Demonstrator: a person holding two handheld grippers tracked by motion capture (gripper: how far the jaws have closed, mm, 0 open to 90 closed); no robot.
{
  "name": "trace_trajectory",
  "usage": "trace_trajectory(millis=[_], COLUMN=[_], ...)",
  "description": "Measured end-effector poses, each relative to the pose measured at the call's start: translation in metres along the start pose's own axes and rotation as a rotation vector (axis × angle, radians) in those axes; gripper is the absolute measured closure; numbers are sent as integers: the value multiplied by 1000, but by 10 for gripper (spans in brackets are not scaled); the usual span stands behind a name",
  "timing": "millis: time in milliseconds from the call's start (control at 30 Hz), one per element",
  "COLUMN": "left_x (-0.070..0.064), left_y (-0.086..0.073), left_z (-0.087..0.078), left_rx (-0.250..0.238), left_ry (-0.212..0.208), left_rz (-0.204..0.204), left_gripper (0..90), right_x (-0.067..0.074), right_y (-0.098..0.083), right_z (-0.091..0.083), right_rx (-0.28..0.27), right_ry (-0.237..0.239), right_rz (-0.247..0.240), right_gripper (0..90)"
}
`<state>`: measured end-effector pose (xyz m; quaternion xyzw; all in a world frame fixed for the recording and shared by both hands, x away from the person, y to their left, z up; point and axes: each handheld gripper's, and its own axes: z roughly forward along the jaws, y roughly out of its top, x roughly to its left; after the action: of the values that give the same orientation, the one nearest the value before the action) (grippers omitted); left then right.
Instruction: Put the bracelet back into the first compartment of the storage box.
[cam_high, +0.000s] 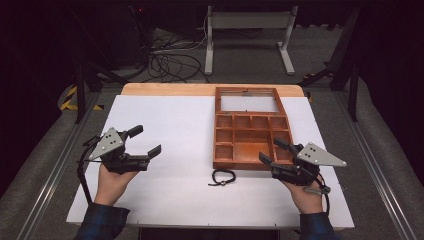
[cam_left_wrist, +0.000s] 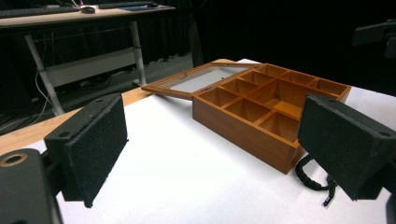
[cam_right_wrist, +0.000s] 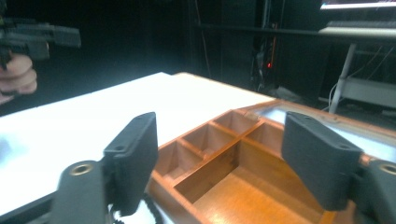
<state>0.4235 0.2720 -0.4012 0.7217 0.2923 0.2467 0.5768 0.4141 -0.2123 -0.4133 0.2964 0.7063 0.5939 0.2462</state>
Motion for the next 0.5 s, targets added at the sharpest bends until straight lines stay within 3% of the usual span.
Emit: trace_trajectory(millis=[100, 233, 500], left_x=[-1, -3, -4], left_y=[0, 0, -1], left_z=[1, 3, 3], left_rx=[2, 10, 3], left_ry=[-7, -13, -12], left_rz=[-2, 4, 11], left_gripper=[100, 103, 104], right_x=[4, 13, 22], right_y=[-1, -4, -10], right_z=[5, 15, 29], right_rx=[27, 65, 132], right_ry=[-4, 28, 66], right_rz=[-4, -17, -29], right_gripper=[363, 456, 529])
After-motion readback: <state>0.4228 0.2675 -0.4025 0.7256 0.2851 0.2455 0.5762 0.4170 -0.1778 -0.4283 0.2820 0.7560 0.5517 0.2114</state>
